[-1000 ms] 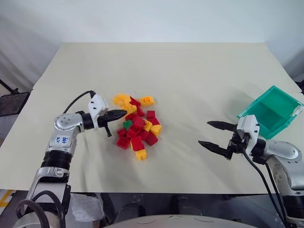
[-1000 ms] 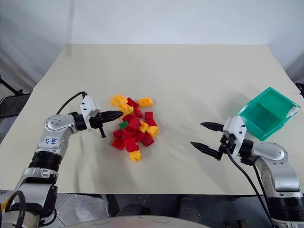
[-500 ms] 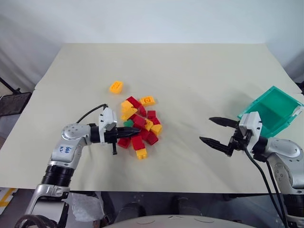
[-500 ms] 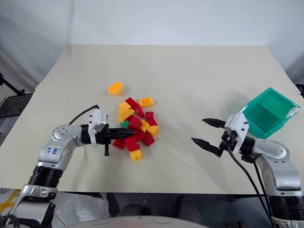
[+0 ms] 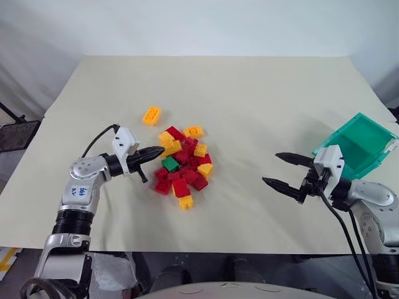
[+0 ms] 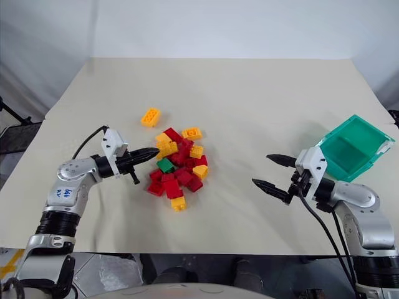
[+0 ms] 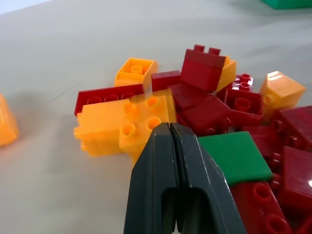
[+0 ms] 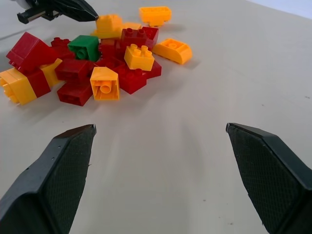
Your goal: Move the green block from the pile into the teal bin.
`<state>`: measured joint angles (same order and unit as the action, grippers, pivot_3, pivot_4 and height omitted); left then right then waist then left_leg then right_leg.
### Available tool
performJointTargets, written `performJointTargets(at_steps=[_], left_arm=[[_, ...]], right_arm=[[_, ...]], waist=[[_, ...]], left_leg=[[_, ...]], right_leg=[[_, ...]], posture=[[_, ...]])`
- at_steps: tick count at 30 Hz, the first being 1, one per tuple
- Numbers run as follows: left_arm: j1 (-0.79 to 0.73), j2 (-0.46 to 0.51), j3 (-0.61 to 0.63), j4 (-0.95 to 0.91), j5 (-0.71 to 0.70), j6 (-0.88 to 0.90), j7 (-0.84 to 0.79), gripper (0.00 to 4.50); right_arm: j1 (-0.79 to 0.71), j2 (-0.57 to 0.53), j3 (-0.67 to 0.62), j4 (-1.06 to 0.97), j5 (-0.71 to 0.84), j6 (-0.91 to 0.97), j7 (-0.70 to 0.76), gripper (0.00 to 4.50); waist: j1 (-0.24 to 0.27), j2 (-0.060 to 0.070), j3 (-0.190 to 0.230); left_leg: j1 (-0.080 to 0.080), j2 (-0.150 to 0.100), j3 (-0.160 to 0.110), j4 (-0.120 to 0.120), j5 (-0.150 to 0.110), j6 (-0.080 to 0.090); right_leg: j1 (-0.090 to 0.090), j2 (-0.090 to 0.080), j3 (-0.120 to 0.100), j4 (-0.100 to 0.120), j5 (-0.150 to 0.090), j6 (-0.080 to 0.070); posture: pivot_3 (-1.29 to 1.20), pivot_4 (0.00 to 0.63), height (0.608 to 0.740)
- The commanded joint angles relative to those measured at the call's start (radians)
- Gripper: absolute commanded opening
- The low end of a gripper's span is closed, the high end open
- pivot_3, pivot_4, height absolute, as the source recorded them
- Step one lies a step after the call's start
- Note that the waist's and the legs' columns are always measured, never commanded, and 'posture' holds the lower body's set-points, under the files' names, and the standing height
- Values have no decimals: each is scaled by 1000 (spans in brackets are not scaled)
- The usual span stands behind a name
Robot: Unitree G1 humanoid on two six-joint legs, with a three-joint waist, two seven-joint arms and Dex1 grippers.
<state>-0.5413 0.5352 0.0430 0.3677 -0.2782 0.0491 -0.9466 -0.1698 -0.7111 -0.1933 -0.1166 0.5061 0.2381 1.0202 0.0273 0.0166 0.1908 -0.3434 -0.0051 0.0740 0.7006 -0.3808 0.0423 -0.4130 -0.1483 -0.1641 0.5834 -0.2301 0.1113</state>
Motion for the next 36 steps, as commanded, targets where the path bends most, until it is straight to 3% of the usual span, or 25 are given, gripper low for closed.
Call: performJointTargets(at_steps=[1,6,10,20,24,36], left_arm=[[-15,-37,-45,39,20,-25,-38,13],[-52,-90,-87,133,48,-81,-79,13],[-68,-100,-90,108,35,-84,-123,13],[-12,39,79,-42,-51,22,-77,13],[174,224,141,-275,-151,269,-166,888],[460,396,382,-461,-252,367,-211,4469]], right_arm=[[-6,5,-13,-30,12,-4,-7,4500],[-4,6,-12,-36,13,-2,-10,4500],[-7,5,-14,-38,13,-2,-13,4500],[-12,-6,-19,-27,24,1,15,4500],[-47,-26,-7,19,26,3,72,4500],[-113,-40,26,82,35,1,197,4500]], waist=[[0,0,0],[0,0,0],[2,0,0],[-7,-1,0],[-27,-2,1],[-27,-1,2]], left_leg=[[0,0,0,0,0,0],[3,0,1,1,0,0],[4,0,1,1,0,1],[1,0,2,0,0,1],[1,1,2,-2,-1,0],[0,2,-2,-2,-2,-3]], right_leg=[[0,0,0,0,0,0],[3,0,0,1,0,0],[3,-1,1,1,0,0],[-1,0,2,0,0,1],[-1,0,2,0,0,0],[-1,0,5,0,-2,-3]], posture=[[0,150,740],[0,150,740],[0,150,740],[0,150,740],[0,150,740],[0,150,740]])
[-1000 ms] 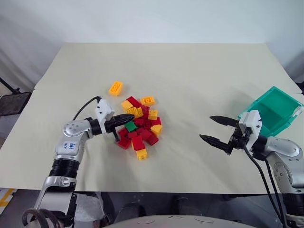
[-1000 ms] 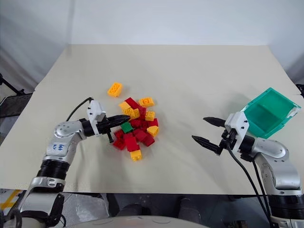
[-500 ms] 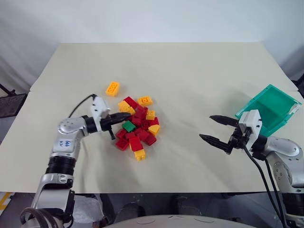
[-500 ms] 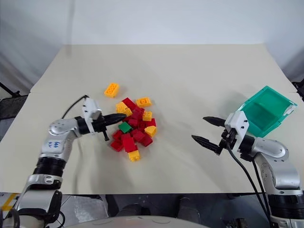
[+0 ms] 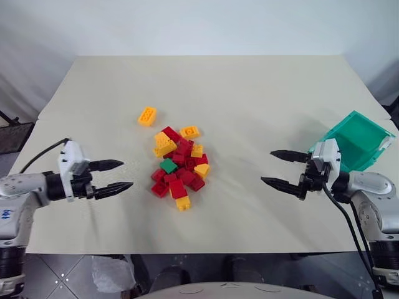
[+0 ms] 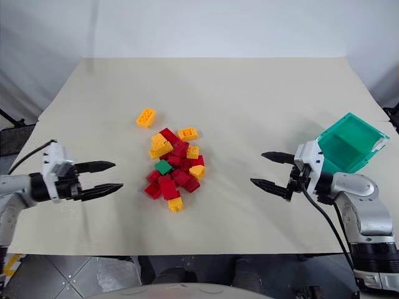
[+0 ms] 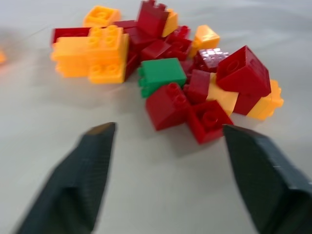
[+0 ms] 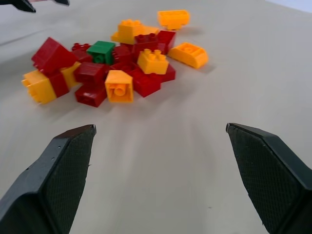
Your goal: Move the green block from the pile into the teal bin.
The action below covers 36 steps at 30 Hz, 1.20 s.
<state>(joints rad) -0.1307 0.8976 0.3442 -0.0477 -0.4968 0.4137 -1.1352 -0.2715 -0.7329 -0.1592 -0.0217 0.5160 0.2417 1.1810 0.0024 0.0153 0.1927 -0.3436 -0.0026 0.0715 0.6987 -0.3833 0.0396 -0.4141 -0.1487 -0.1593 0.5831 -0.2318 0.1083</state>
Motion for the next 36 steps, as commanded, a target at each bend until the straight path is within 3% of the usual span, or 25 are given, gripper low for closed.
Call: performJointTargets(at_steps=[1,5,10,16,21,26,36], left_arm=[[88,46,119,-55,-38,6,-35,4469],[209,98,233,-61,-35,-3,-93,4469],[157,84,187,-91,-33,-17,-49,4469],[-34,-20,-42,-218,-40,158,138,4469],[-255,-28,-294,-224,55,374,264,4469],[-480,-61,-487,-67,187,353,258,4469],[-711,-106,-745,87,306,486,131,4469]], right_arm=[[-12,-23,-9,-16,31,0,53,4500],[-29,-44,-11,-3,34,-4,107,4500],[-72,-28,6,33,19,-10,103,4500],[-81,15,28,20,6,-18,65,4500],[-53,34,22,-11,12,-14,29,4500],[15,54,6,-65,13,-20,-19,4500],[101,70,-9,-141,22,-16,-87,4500]], waist=[[-3,0,0],[-6,1,1],[5,2,1],[19,2,1],[24,1,1],[22,1,1],[25,1,1]], left_leg=[[0,0,0,0,0,0],[-2,1,0,0,-1,-1],[-1,0,1,1,-1,0],[-1,0,0,1,-1,-1],[-3,-1,1,1,0,0],[-2,-1,4,1,0,1],[0,0,8,1,0,0]], right_leg=[[0,0,0,0,0,0],[-2,1,-1,-1,0,0],[-1,0,-1,0,0,0],[-1,0,0,1,0,0],[-2,2,-3,1,0,0],[-2,3,-4,1,0,1],[-2,6,-1,1,1,1]], posture=[[0,150,740],[0,150,740],[0,150,740],[0,150,740],[0,150,740],[0,150,740],[0,150,740]])
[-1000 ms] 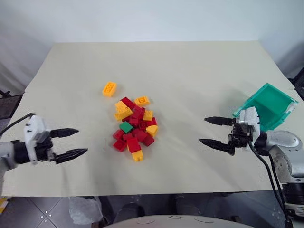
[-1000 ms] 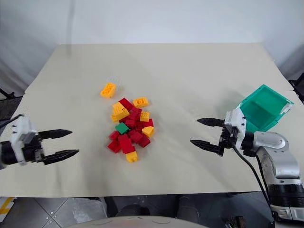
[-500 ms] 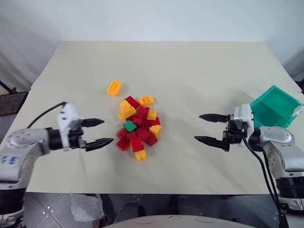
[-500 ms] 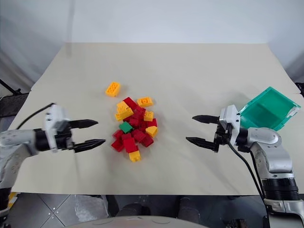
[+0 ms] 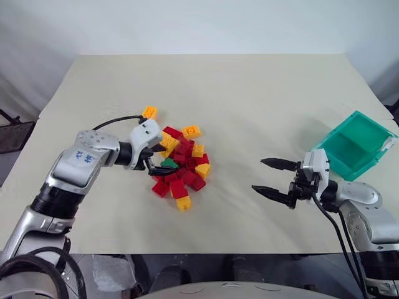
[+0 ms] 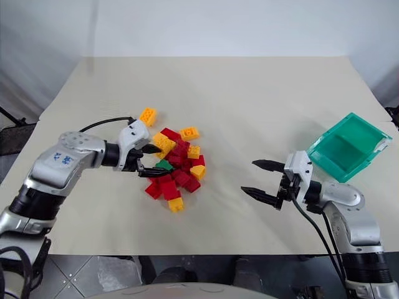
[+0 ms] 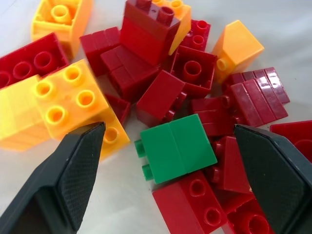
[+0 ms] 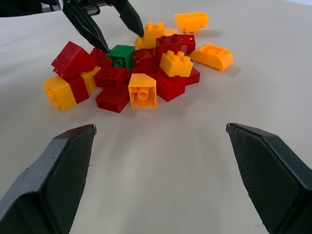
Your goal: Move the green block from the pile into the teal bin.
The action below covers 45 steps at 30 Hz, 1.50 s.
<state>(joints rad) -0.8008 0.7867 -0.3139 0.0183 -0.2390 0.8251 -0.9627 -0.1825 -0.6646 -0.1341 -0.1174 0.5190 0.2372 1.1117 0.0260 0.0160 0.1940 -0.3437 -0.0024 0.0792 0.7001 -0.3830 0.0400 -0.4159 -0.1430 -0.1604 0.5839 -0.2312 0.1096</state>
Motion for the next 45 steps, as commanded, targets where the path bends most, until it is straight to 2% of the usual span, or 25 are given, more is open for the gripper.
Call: performJointTargets(at_steps=[1,8,16,19,28,35,42,45], left_arm=[[-59,5,-107,27,61,102,-46,4469],[-118,32,-193,35,129,189,-80,4469],[-133,43,-161,2,137,299,-60,4469],[-113,25,-168,-14,127,324,-52,4469],[-175,-133,-98,97,120,357,44,4469],[-144,-121,-134,107,138,338,59,4469],[-139,-114,-121,97,134,335,65,4469],[-143,-123,-74,96,109,345,69,3841]], right_arm=[[16,1,-38,-51,21,-10,-23,4500],[31,-7,-43,-66,25,-7,-43,4500],[40,-8,-43,-71,26,-6,-54,4500],[36,3,-25,-64,20,-10,-55,4500],[9,10,-9,-44,17,-6,-55,4500],[19,2,-19,-48,18,-6,-52,4500],[25,-2,-22,-52,18,-6,-53,4500],[20,-8,-26,-45,18,-8,-46,4500]], waist=[[1,0,0],[-3,0,0],[-2,-2,1],[-2,-2,1],[1,-3,1],[-1,-3,1],[-2,-3,1],[-2,-3,1]], left_leg=[[0,0,0,0,0,0],[6,1,1,0,0,0],[5,0,1,0,0,0],[3,0,0,1,0,0],[1,-1,-1,1,1,1],[2,0,-1,1,1,1],[2,0,0,1,1,1],[2,0,0,1,1,1]], right_leg=[[1,0,0,0,0,0],[4,0,3,1,0,0],[3,-1,4,2,0,0],[2,-1,3,2,0,0],[2,-2,1,1,0,1],[2,-2,1,1,0,1],[2,-2,2,2,0,1],[2,-2,2,2,0,1]], posture=[[0,150,740],[0,150,740],[0,150,740],[0,150,740],[0,150,740],[0,150,740],[0,150,740],[0,150,740]])
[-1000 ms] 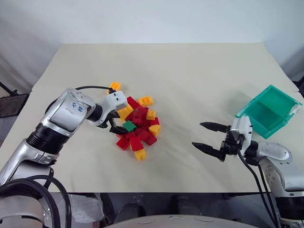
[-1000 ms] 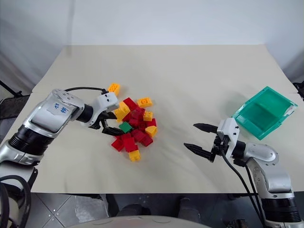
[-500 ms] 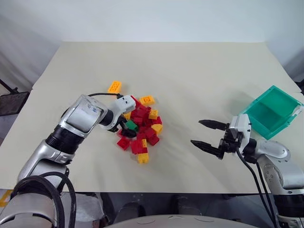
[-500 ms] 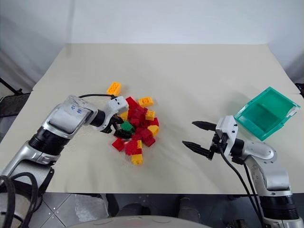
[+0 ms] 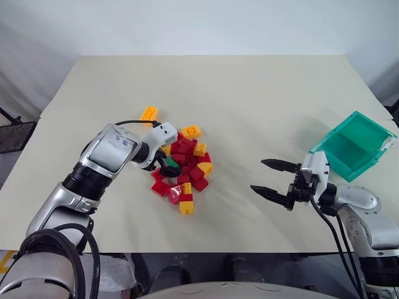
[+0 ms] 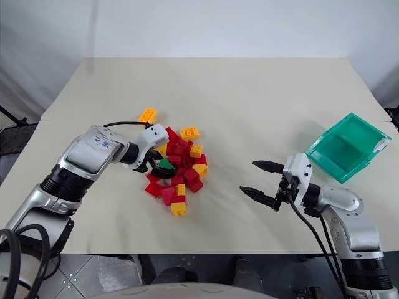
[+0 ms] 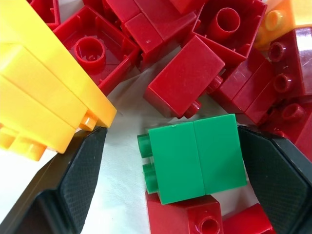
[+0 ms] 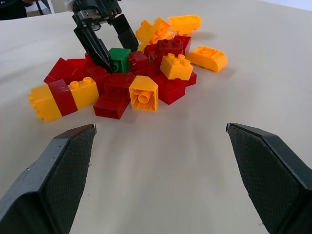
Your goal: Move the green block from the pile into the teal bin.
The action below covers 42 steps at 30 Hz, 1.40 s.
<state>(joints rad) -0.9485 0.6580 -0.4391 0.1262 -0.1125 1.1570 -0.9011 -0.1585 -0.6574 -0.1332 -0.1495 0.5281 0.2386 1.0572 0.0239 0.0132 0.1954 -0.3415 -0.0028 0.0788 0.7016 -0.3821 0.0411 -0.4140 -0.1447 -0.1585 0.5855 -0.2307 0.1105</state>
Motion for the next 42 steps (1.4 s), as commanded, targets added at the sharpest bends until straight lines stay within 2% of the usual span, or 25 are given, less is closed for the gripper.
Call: performJointTargets(at_steps=[1,4,6,9,14,16,18,23,25,30,37,42], left_arm=[[5,3,65,-14,-28,18,7,3569],[18,25,70,-32,-38,-18,-17,2613],[28,42,60,-44,-40,-39,-35,2137],[42,51,69,-61,-42,-53,-31,2136],[30,7,183,-80,-93,-67,1,2136],[1,-46,332,-122,-217,-51,-27,2136],[-12,-82,401,-147,-287,-61,-43,2136],[-15,-152,374,-166,-313,-122,-20,2136],[-8,-215,367,-163,-322,-202,-20,2136],[25,-330,208,-103,-238,-443,-61,2136],[-14,-440,49,152,-65,-746,-82,2136],[-96,-574,-51,440,63,-934,-91,2136]], right_arm=[[-6,-17,-28,-10,10,-11,10,4500],[-12,-23,-33,0,9,-13,15,4500],[-15,-26,-34,6,7,-16,18,4500],[-19,-29,-38,13,6,-19,18,4500],[-21,-30,-42,13,5,-19,9,4500],[-4,-39,-60,-6,23,-5,11,4500],[14,-52,-74,-16,32,1,23,4500],[34,-73,-104,-30,46,14,22,4500],[42,-84,-124,-34,49,17,21,4500],[94,-123,-210,-54,66,39,8,4500],[184,-158,-317,-99,85,64,-1,4500],[240,-141,-364,-161,92,83,-46,4500]], waist=[[0,0,0],[0,0,0],[0,0,0],[2,0,0],[1,0,0],[1,0,0],[4,-1,0],[3,0,0],[3,0,0],[9,0,0],[9,0,0],[22,0,0]], left_leg=[[0,0,0,0,0,0],[0,0,0,0,0,0],[0,0,0,0,0,0],[0,0,0,0,0,0],[-2,0,-1,1,0,0],[-2,0,-1,1,0,0],[-4,0,-3,2,0,0],[-8,-1,-7,6,0,0],[-9,-1,-8,9,0,0],[-11,-2,-10,13,0,0],[-10,-2,-8,14,0,1],[-12,-2,-7,15,0,4]], right_leg=[[0,0,0,0,0,0],[0,0,0,0,0,0],[0,0,0,0,0,0],[0,0,0,0,0,0],[0,-1,-1,0,0,0],[0,-1,-1,0,0,0],[-1,-1,-1,0,0,0],[0,-2,-3,-1,0,1],[0,-2,-3,0,0,1],[0,-2,-3,1,1,2],[0,-1,-4,0,1,2],[0,-2,-3,-3,1,2]], posture=[[0,150,740],[0,150,740],[0,150,740],[0,150,740],[0,150,740],[0,150,740],[0,150,740],[0,150,740],[0,150,740],[0,150,740],[0,150,740],[0,150,740]])
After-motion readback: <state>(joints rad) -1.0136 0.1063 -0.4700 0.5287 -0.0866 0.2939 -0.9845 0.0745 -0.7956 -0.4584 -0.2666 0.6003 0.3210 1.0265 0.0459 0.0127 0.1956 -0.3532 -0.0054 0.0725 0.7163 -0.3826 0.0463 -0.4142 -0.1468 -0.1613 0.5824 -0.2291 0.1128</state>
